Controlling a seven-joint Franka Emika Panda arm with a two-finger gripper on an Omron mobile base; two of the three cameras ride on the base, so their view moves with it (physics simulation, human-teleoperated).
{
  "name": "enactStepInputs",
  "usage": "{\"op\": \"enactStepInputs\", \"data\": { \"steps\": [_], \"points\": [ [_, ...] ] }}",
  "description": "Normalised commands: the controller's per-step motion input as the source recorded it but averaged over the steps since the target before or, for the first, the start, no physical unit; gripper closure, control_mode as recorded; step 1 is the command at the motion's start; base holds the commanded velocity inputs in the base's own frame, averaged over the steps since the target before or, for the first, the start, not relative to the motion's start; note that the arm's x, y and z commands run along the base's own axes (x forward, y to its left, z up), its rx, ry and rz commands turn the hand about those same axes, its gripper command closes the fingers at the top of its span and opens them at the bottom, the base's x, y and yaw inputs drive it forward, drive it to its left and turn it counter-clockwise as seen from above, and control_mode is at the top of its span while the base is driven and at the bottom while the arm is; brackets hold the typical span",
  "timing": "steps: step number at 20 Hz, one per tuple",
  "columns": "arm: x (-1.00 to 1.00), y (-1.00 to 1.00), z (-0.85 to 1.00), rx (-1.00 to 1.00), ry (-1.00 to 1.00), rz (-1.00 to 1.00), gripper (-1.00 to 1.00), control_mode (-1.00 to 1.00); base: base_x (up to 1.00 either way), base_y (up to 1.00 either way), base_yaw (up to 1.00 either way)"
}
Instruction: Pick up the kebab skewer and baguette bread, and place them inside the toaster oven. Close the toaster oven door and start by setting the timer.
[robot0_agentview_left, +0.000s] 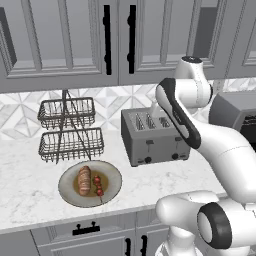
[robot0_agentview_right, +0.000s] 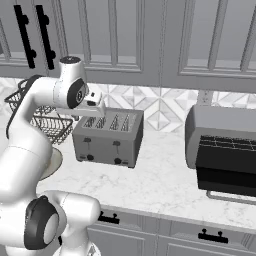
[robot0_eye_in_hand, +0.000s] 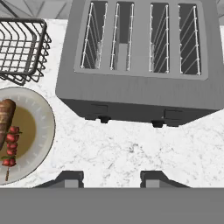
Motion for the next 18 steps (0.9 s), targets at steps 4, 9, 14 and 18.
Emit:
{"op": "enactStepInputs", "data": {
  "steps": [4,9,14,18],
  "points": [
    [0.0,0.0,0.0,0.0,0.0,0.0,-1.0,1.0,0.0,0.0,0.0],
    [0.0,0.0,0.0,0.0,0.0,0.0,-1.0,1.0,0.0,0.0,0.0],
    [0.0,0.0,0.0,0.0,0.0,0.0,-1.0,1.0,0.0,-0.37,0.0],
    [0.0,0.0,0.0,0.0,0.0,0.0,-1.0,1.0,-0.01,-0.93,0.0]
  ]
}}
